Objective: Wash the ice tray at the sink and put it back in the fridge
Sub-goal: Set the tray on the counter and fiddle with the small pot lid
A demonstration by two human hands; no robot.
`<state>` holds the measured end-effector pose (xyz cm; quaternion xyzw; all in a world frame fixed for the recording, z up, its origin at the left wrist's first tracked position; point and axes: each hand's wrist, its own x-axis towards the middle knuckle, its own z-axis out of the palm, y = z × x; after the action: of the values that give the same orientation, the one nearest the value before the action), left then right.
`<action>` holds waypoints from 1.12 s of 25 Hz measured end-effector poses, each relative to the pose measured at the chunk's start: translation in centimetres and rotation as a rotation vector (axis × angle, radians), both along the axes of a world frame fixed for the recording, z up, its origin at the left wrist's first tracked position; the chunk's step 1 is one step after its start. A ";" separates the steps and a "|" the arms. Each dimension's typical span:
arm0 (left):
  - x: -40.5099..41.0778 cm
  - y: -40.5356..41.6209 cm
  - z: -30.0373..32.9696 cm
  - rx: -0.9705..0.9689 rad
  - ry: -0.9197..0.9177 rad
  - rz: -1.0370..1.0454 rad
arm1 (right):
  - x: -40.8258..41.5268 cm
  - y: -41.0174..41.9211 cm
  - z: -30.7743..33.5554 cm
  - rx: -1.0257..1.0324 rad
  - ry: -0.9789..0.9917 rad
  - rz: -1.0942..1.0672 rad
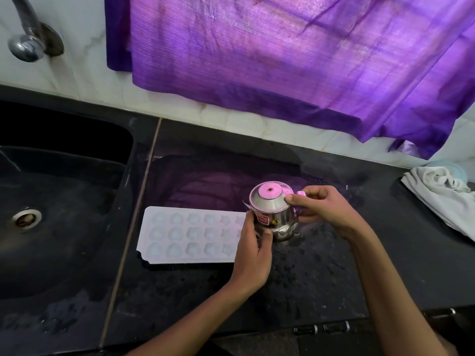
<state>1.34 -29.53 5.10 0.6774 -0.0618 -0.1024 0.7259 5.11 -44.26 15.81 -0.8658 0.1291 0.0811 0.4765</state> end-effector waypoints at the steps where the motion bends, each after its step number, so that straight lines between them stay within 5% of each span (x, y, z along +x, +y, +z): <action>1: -0.2 0.0 -0.1 0.000 0.002 0.000 | -0.2 0.0 0.0 0.003 -0.004 0.005; 28: -1.8 0.0 -1.2 0.012 0.129 -0.078 | -1.0 0.5 -0.5 -0.142 0.050 0.099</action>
<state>-0.50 -29.53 3.95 0.6706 -0.0408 -0.1744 0.7199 4.08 -43.79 15.33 -0.9005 0.1036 0.1167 0.4059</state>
